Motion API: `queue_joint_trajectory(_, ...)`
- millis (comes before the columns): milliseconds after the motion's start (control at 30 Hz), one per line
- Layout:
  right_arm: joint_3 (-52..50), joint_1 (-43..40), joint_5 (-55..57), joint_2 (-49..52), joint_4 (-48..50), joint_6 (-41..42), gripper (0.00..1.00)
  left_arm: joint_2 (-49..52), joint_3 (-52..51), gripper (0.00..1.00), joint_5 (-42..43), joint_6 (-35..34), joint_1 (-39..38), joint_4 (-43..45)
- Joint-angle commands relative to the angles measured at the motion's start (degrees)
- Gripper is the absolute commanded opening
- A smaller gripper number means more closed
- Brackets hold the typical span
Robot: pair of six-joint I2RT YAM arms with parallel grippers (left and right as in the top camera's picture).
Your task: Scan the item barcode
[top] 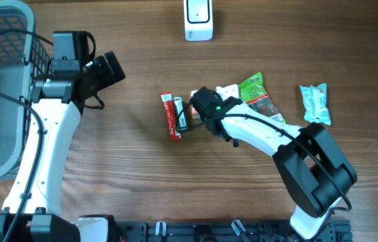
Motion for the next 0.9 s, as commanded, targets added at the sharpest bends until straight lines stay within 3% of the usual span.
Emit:
queue_joint_trajectory(0, -1.4, -0.59, 3.23, 1.55, 2.43, -3.72, 0.6, 0.28, 0.39, 1.0, -0.76, 0.7, 0.33, 0.07)
queue_joint_trajectory(100, -1.42, -2.32, 6.69, 1.55, 3.28, -3.87, 0.62, 0.28, 0.39, 1.0, -0.76, 0.68, 0.33, 0.07)
queue_joint_trajectory(333, -2.93, -6.93, -6.23, 1.55, 6.62, -4.02, 0.62, 0.28, 0.37, 1.0, -0.76, 0.7, 0.33, 0.07)
queue_joint_trajectory(667, -10.71, -8.33, -7.85, 1.55, 13.18, -8.35, 0.6, 0.28, 0.39, 1.0, -0.76, 0.7, 0.33, 0.07)
queue_joint_trajectory(767, -11.3, -8.33, -7.85, 1.55, 13.38, -8.55, 0.25, 0.28, 0.39, 1.0, -0.76, 0.68, 0.33, 0.07)
queue_joint_trajectory(800, -11.13, -8.33, -7.87, 1.4, 13.33, -10.03, 0.08, 0.28, 0.39, 1.0, -0.76, 0.68, 0.33, 0.07)
queue_joint_trajectory(867, -10.23, -8.33, -7.87, 0.9, 12.31, -12.13, 0.04, 0.28, 0.39, 1.0, -0.76, 0.68, 0.33, 0.07)
